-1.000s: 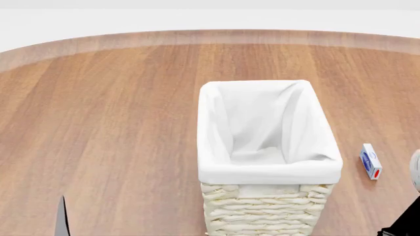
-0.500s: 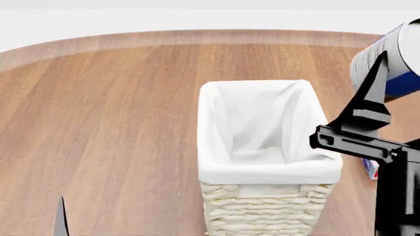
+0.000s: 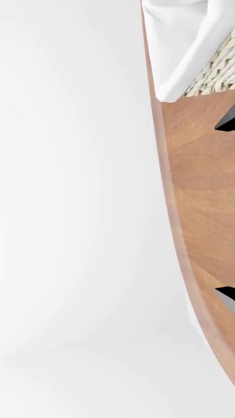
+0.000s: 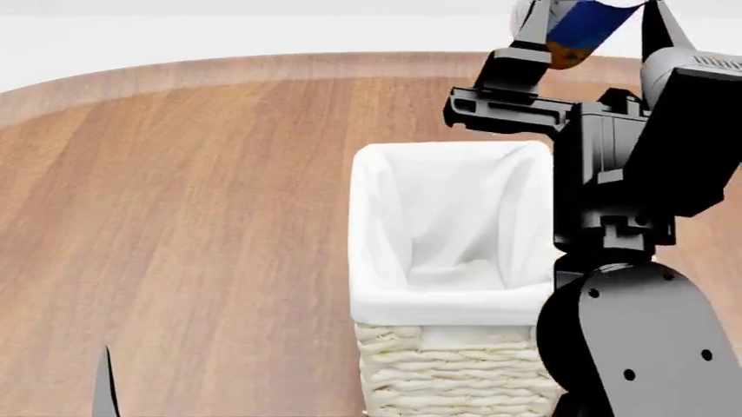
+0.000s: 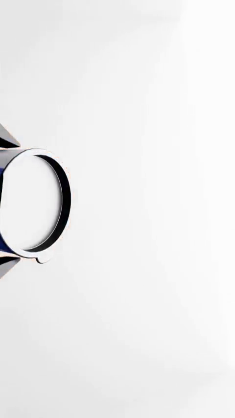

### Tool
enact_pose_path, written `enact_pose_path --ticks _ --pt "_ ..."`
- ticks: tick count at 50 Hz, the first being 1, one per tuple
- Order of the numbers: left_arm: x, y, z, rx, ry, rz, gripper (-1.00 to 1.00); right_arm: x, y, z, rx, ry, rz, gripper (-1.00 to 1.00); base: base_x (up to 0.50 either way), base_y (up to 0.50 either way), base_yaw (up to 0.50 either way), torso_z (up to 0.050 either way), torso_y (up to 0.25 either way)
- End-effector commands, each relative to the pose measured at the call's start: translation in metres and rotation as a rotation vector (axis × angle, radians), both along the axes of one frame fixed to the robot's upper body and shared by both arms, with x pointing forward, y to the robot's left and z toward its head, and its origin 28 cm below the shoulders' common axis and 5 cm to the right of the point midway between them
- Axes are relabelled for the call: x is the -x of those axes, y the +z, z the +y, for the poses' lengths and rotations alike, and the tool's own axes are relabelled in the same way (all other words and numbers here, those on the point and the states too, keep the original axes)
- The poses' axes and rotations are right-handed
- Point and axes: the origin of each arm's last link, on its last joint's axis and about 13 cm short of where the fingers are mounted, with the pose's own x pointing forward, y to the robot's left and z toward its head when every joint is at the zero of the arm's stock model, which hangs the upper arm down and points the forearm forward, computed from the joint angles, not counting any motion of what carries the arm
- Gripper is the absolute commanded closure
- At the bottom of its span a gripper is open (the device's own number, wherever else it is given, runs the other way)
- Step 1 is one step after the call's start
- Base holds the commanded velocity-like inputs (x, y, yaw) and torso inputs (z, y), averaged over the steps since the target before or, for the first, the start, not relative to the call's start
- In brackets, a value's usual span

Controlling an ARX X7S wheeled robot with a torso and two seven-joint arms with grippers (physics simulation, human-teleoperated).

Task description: Pick up the alphabet soup and put it in the basket.

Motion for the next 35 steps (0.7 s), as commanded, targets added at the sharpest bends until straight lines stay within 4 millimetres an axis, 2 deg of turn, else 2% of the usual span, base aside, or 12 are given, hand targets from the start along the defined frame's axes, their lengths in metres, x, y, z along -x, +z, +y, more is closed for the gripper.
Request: enact_pose_path --ticks 1,10,19,28,35 --pt "0.0 0.0 0.001 0.002 0.003 0.001 -1.0 -0.041 0.009 0.013 0.053 -0.007 0.031 1.0 0.0 0.0 0.0 0.0 0.0" --pt "-0.001 -0.001 0.001 0.003 0.005 0.005 -1.0 -0.073 0.016 0.023 0.064 -0.015 0.108 1.0 0.0 0.0 0.0 0.0 0.001" --pt "-0.002 -0.002 0.001 0.007 0.003 0.009 -1.0 -0.092 0.028 0.039 0.147 -0.043 0.142 1.0 0.0 0.0 0.0 0.0 0.001" --pt "-0.001 -0.003 0.001 0.009 0.004 0.008 -1.0 -0.113 0.027 0.051 0.24 -0.059 0.202 1.0 0.0 0.0 0.0 0.0 0.0" --pt "-0.001 -0.002 0.001 0.008 0.005 0.008 -1.0 -0.127 0.021 0.051 0.271 -0.064 0.286 1.0 0.0 0.0 0.0 0.0 0.001"
